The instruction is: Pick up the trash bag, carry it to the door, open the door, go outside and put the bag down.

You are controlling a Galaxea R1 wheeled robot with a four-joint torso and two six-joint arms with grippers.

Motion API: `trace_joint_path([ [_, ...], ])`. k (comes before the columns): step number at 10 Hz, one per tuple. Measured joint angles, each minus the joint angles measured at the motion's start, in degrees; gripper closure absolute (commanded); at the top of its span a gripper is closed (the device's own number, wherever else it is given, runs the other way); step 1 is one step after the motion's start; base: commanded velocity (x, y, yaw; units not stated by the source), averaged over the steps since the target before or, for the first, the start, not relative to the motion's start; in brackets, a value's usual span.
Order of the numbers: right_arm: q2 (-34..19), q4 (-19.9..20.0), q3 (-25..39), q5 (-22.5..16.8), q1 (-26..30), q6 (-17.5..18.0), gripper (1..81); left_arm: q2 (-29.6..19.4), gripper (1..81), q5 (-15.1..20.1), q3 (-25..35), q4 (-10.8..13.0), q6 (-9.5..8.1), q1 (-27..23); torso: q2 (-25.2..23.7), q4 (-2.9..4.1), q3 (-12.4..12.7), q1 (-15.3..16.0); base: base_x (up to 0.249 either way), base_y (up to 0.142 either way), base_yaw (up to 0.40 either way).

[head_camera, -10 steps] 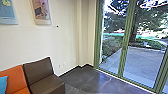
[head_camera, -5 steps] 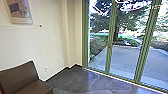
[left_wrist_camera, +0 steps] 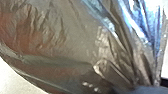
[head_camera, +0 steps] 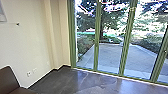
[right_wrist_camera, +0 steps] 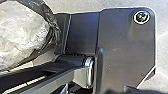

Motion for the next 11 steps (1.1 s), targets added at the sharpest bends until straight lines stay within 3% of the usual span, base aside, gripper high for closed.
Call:
trace_joint_path([
  [3,-0.07,0.13,0.06,0.30,0.63,0.07,1.0,0.00,81.1,0.00,0.00,0.00,0.05,-0.33,0.05,0.00,-2.20,0.02,0.000,0.000,-0.381],
  [11,-0.11,0.13,0.09,0.29,0.52,0.13,1.0,0.30,81.1,-0.16,-0.02,0.00,0.27,-0.30,0.05,0.00,-2.17,0.02,0.000,0.000,-0.380],
])
